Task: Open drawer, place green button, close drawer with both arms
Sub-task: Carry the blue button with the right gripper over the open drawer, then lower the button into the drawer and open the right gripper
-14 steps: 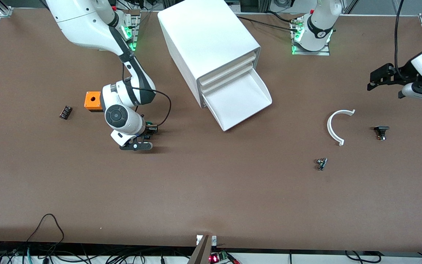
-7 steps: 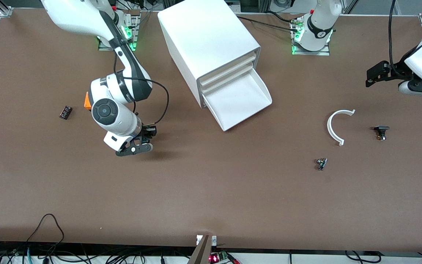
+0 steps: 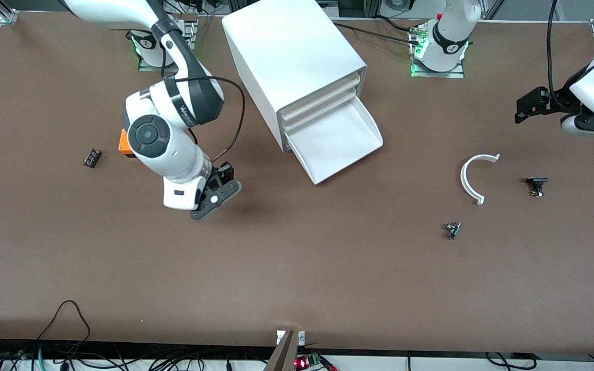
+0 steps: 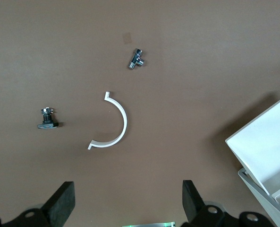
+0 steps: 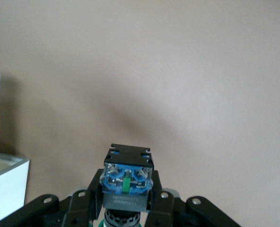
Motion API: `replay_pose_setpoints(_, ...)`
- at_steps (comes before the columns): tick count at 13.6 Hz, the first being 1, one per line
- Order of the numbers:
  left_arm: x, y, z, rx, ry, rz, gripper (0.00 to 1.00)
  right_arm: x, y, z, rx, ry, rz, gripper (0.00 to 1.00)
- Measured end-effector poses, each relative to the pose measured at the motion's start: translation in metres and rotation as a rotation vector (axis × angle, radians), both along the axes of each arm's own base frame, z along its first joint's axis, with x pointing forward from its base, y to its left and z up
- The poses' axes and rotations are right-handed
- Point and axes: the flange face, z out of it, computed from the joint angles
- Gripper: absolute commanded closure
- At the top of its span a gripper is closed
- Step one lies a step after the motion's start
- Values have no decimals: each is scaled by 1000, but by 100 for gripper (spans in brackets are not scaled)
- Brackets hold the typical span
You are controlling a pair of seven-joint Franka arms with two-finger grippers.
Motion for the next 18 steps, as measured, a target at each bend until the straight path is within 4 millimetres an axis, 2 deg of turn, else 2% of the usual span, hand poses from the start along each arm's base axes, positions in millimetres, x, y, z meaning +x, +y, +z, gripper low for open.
replay_pose_setpoints(3, 1, 1, 0, 0, -1, 2, 0, -26, 59, 14, 26, -44, 280, 77)
replay_pose_setpoints(6, 2, 2, -1, -1, 2, 3, 0, -43, 110, 7, 35, -90, 511, 77)
replay_pose_setpoints(9, 4, 2, -1, -1, 1, 5, 0, -58, 147, -1, 58, -109, 675, 75)
replay_pose_setpoints(12, 6, 3, -1, -2, -1, 5, 0, -90, 186, -6, 69, -111, 817, 74)
replay_pose_setpoints(15, 8, 3, -3, -2, 3, 5, 0, -120, 214, -14, 59, -96, 935, 70)
replay_pose_setpoints(18, 9, 6, -4, -2, 4, 10, 0, -152, 242, -34, 22, -76, 1034, 70)
